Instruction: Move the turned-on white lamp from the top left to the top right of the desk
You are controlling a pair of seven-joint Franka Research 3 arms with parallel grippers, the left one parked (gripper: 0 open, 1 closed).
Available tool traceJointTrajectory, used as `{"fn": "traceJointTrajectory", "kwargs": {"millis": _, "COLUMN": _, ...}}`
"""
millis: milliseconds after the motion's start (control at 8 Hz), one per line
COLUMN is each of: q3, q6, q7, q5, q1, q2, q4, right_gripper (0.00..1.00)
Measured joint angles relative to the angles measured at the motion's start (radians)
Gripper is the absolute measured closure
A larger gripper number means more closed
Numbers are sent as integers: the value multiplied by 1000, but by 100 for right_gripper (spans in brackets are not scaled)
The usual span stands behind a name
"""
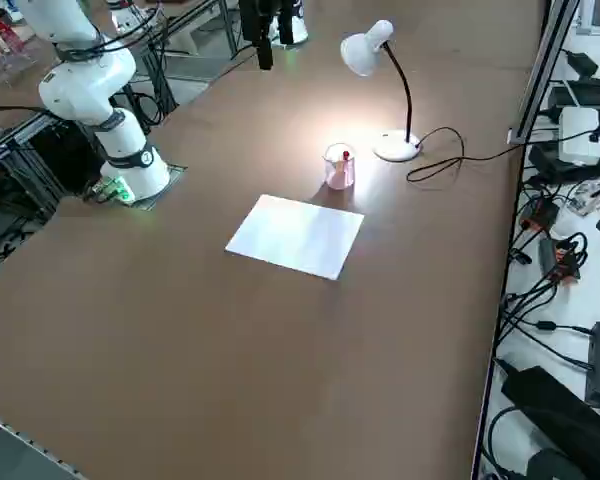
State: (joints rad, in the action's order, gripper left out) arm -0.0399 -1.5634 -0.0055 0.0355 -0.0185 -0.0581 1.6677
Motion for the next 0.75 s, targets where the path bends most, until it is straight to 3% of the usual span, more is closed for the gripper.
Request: {"fn": "traceJointTrajectory", "kwargs": {"millis": 750, "q3": -1, "q6": 11, "q7": 0, "q5": -7, "q1": 0, "q2": 2, "q4": -2, "right_gripper": 0}}
